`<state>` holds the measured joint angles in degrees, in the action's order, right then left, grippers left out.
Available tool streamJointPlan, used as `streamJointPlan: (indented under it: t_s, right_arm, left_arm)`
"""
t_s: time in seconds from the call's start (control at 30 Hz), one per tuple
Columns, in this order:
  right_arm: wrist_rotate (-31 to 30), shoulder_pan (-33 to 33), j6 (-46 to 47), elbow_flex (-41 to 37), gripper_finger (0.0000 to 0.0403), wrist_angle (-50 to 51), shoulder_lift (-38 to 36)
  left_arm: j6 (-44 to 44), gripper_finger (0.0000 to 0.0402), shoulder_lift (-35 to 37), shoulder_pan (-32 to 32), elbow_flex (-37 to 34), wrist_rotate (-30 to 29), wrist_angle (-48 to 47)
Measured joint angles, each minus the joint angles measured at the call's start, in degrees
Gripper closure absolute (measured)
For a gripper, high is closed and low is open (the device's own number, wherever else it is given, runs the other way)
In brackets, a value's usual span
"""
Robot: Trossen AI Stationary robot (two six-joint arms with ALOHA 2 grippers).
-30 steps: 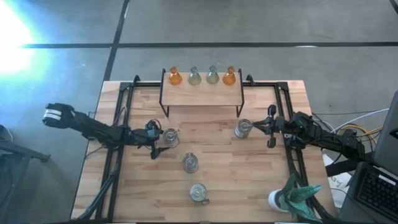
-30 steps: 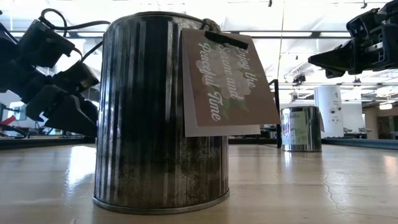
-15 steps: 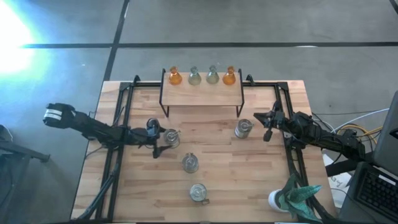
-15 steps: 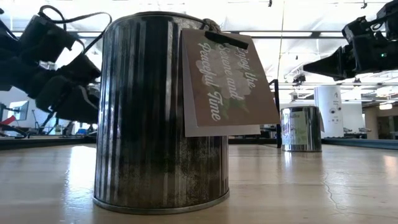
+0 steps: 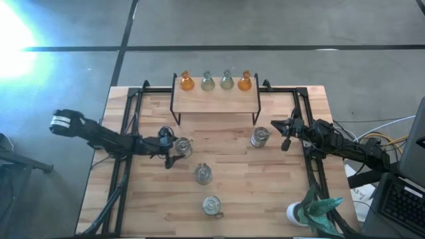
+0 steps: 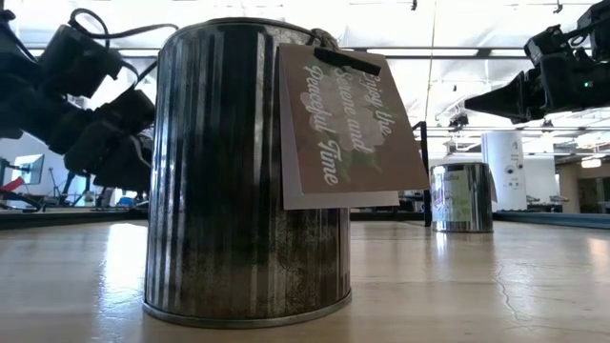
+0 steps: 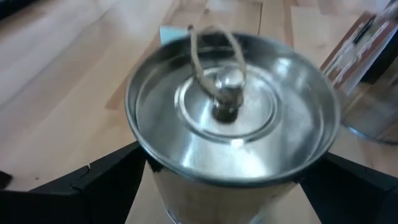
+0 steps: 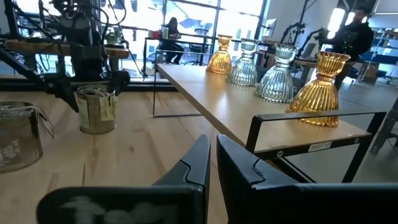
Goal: Pick & Place candle stick holders
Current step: Put the jar candle on the shelf
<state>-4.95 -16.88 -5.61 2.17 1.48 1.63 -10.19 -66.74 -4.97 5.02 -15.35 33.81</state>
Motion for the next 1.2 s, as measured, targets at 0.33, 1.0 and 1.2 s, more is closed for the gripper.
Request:
streamJointPlan:
  t_s: [0.33,1.0,1.2]
  right_arm:
    - [0.0,0.0,0.02,0.0,0.0381,0.02,0.02]
    - [-0.03,0.0,0.02,0.0,0.0381,0.0,0.0]
    - [-0.03,0.0,0.02,0.0,0.0381,0.02,0.01]
  left_arm:
    - [-1.95,0.0005,-6.59,0.02,2.4,0.67,3.3]
    - [-1.67,0.003,-11.28,0.02,5.55,1.11,3.25]
    - [-3.73,0.0038,-10.65,0.02,5.6,0.78,3.29]
